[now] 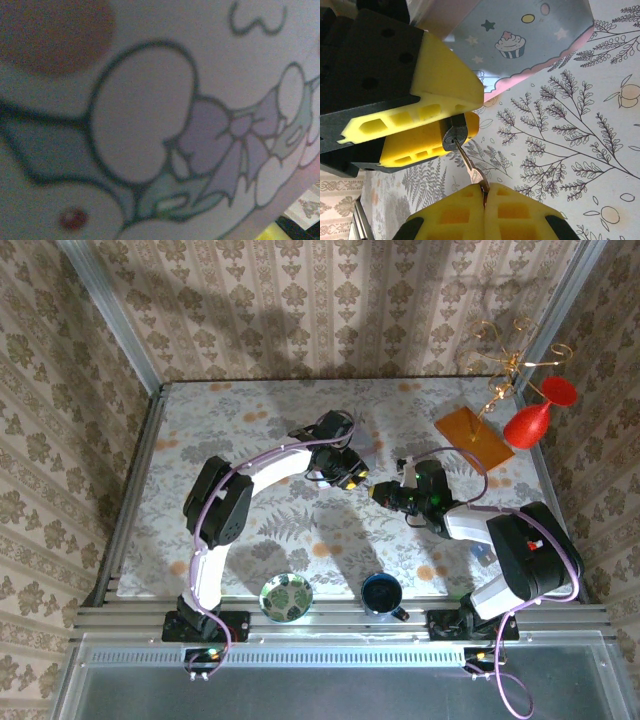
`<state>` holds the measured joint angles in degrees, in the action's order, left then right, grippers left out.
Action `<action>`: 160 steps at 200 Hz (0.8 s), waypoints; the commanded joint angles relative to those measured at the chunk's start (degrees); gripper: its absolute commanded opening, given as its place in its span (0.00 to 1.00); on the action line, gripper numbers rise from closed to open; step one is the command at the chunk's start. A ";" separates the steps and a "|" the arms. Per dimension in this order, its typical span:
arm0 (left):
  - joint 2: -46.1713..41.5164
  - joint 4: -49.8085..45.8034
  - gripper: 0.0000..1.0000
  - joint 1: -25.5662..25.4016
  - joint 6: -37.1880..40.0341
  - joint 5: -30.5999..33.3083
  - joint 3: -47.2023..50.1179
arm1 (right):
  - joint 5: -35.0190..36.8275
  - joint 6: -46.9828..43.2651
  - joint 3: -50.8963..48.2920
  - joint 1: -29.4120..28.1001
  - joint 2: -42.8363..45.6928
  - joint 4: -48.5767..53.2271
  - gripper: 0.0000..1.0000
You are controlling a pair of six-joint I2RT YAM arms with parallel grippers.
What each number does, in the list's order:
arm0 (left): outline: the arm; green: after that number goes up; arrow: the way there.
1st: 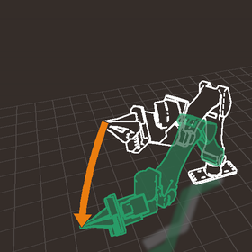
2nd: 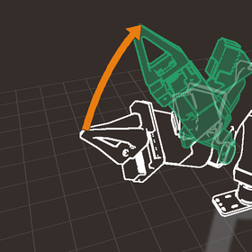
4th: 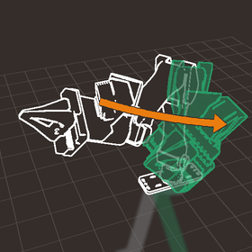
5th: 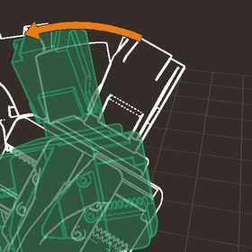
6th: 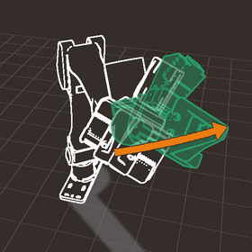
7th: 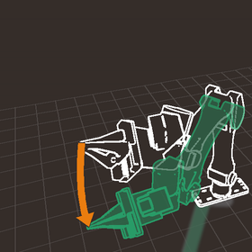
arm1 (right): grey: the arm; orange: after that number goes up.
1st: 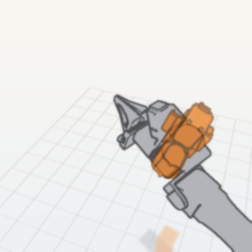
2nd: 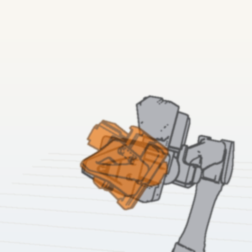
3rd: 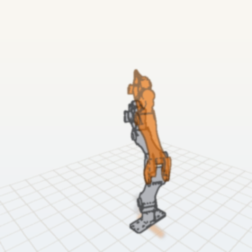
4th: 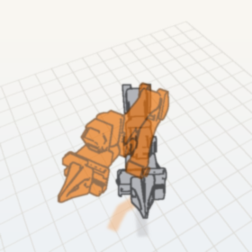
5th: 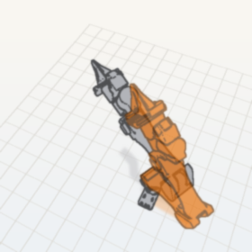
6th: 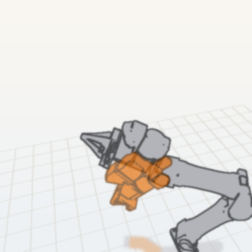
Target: Unlock the padlock with the key
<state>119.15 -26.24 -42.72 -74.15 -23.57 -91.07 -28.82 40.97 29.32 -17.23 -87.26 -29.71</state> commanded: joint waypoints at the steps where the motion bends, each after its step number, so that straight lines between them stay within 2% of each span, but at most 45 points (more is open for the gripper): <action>1: 1.61 -6.16 0.00 -1.58 -2.36 -5.65 -0.61 | 0.68 0.25 1.00 0.61 0.60 -0.19 0.00; 160: 1.96 -2.28 0.00 -1.20 -6.13 -5.83 0.04 | 0.95 2.71 -1.09 0.22 0.65 -2.63 0.00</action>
<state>119.26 -25.65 -42.76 -75.85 -23.53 -91.29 -28.93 42.68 29.10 -17.08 -87.24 -30.44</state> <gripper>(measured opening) 0.316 0.064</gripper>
